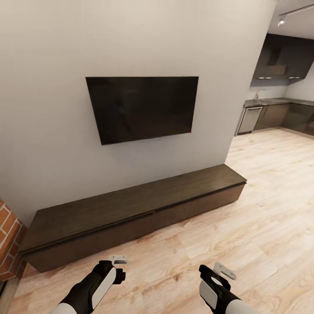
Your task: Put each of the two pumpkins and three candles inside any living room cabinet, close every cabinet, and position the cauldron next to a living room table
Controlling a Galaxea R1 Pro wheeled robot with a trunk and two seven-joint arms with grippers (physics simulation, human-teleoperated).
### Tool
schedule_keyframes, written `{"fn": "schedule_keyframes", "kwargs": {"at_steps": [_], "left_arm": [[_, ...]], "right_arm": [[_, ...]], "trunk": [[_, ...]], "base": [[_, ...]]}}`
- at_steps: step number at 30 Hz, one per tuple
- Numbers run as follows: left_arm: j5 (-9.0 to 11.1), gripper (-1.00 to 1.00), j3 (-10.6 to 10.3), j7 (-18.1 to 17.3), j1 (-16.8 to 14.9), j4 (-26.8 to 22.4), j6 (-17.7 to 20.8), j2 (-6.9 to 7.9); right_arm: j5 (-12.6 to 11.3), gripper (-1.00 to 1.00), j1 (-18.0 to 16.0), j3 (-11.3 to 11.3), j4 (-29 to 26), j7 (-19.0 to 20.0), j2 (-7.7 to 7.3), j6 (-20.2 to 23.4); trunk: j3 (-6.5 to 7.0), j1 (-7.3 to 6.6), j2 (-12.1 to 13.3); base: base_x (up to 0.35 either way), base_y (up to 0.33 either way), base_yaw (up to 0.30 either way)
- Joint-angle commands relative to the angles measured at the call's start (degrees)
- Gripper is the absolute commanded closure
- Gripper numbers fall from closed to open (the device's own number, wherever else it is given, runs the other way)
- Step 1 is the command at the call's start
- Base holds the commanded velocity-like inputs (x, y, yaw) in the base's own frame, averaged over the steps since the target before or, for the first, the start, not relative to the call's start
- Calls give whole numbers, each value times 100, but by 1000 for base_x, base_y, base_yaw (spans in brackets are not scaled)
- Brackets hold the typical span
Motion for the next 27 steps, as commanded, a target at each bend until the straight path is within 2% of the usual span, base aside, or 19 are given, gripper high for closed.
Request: {"fn": "schedule_keyframes", "kwargs": {"at_steps": [1, 27], "left_arm": [[62, -100, -23, 54, -6, -7, 12, 4], [56, -100, -23, 54, -6, -7, 9, 2]], "right_arm": [[-62, -100, -5, 48, 1, -22, -1, -29], [-150, -100, -5, 3, -8, 19, -49, -31]], "trunk": [[-2, 4, -11], [229, 4, -11]], "base": [[0, 0, 74], [0, 0, 74]]}}
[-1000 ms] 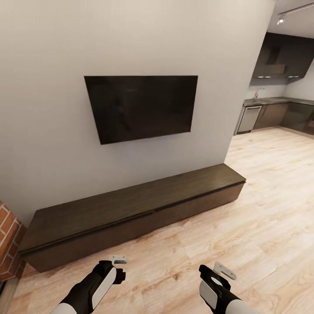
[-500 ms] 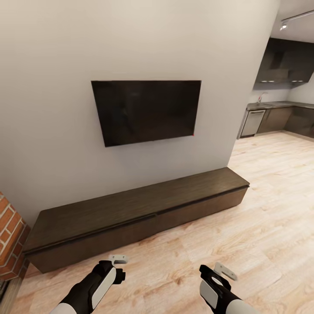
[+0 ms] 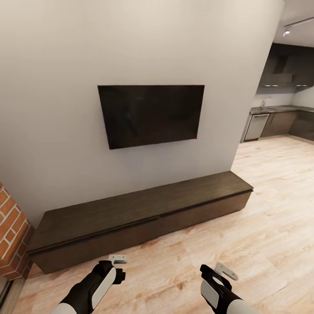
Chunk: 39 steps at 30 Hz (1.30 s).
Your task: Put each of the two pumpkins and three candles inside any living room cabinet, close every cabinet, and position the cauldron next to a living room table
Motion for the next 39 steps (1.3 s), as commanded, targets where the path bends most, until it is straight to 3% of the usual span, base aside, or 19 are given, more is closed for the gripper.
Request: {"fn": "schedule_keyframes", "kwargs": {"at_steps": [1, 7, 14, 17, 20, 24, 25, 26, 29, 31, 34, 39], "left_arm": [[59, -100, -23, 54, -6, -7, 11, 4], [59, -100, -35, 54, -6, -7, 7, -2], [78, -100, -397, 54, 2, 42, -66, -26], [84, -100, -453, 54, 3, 421, -309, -39], [117, -100, -467, 54, 6, 1158, -995, -154], [116, -100, -472, 54, 17, 2628, -2261, -267], [132, -100, -461, 54, 28, 3235, -2971, -267], [149, -100, -455, 54, 52, 3503, -3391, -246], [116, -100, -452, 57, 497, 3805, -4330, -48], [102, -100, -464, 56, 846, 3869, -4631, 129], [126, -100, -478, 57, 1206, 3900, -4784, 318], [137, -100, -475, 55, 1386, 3910, -4828, 364]], "right_arm": [[-58, -100, -5, 49, 4, -6, -3, -28], [-25, -100, -5, 49, 16, 23, -10, 11], [-11, -100, -5, 49, 51, 55, -13, 2], [13, -100, -5, 62, 158, 53, -14, -8], [-12, -100, 0, 66, 349, 52, 6, -9], [-42, -100, 100, 62, 842, 52, 32, -17], [-51, -100, 212, 53, 992, 52, 18, -22], [-55, -100, 296, 48, 1050, 52, 11, -24], [-54, -100, 566, 43, 1121, 59, -1, -31], [-40, -100, 709, 47, 1135, 60, -4, -45], [-12, -100, 820, 52, 1162, 61, -5, -212], [18, -100, 943, 72, 1169, 61, 10, -321]], "trunk": [[-3, 4, -12], [50, 4, -12], [113, 4, -12], [139, 4, -12], [166, 4, -12], [199, 4, -12], [203, 4, -12], [205, 4, -12], [209, 4, -12], [209, 4, -12], [209, 4, -12], [210, 4, -12]], "base": [[0, 0, 74], [0, 0, 74], [0, 0, 74], [0, 0, 74], [0, 0, 74], [0, 0, 51], [0, 0, 16], [0, 0, 10], [0, 0, 4], [0, 0, 1], [0, 0, 0], [0, 0, 0]]}}
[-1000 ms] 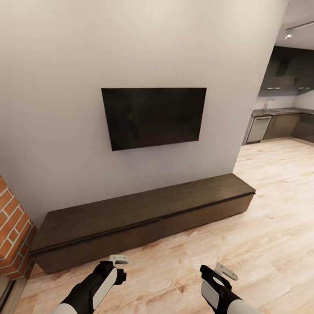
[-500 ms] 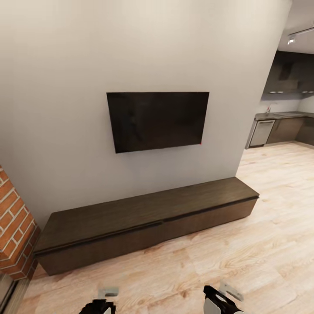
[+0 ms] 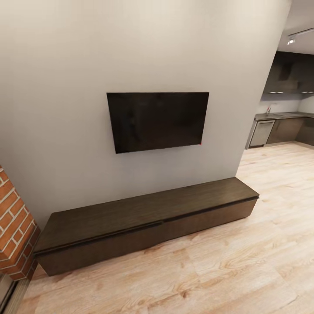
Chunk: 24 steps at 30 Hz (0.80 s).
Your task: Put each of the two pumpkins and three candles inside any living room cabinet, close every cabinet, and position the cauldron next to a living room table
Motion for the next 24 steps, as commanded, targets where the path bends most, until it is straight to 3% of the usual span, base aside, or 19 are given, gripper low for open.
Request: {"fn": "schedule_keyframes", "kwargs": {"at_steps": [1, 24], "left_arm": [[51, -100, -48, 13, 4, -6, -15, -9], [60, -100, -31, 12, 21, -1, -22, -24]], "right_arm": [[-57, -100, 1, 51, 13, -6, 5, -24], [-40, -100, 102, 56, 45, 350, -15, -126]], "trunk": [[-12, 3, -12], [-12, 3, -12]], "base": [[0, 0, 0], [0, 0, 0]]}}
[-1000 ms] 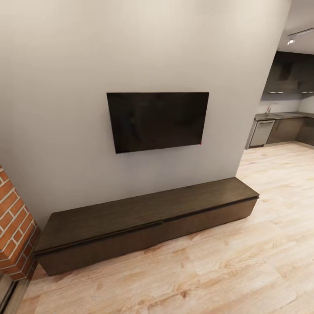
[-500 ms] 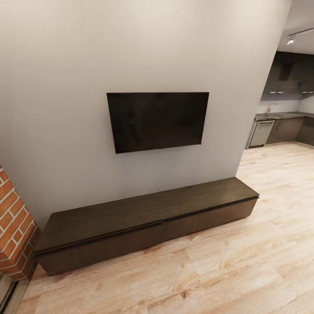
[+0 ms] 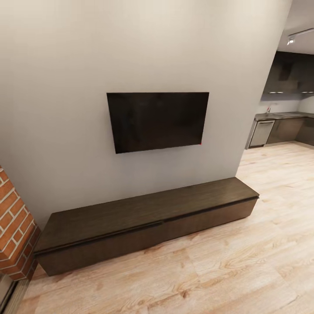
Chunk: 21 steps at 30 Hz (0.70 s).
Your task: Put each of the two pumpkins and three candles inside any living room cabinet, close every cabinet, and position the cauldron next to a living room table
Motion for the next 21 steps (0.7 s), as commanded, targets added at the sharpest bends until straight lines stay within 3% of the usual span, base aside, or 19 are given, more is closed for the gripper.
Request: {"fn": "schedule_keyframes", "kwargs": {"at_steps": [1, 17, 21], "left_arm": [[55, -100, -49, 14, -3, -3, -12, 0], [26, -100, -98, 14, -11, -185, -64, 9], [19, -100, -78, 13, 23, -314, -79, -103]], "right_arm": [[-46, -100, 8, 49, 13, -4, 4, -30], [-99, -100, -55, 45, 24, -6, 32, -260], [-85, -100, -34, 40, 69, -11, 9, -257]], "trunk": [[-12, 3, -12], [-12, 3, -12], [-12, 3, -12]], "base": [[0, 0, 0], [0, 0, 0], [0, 0, 0]]}}
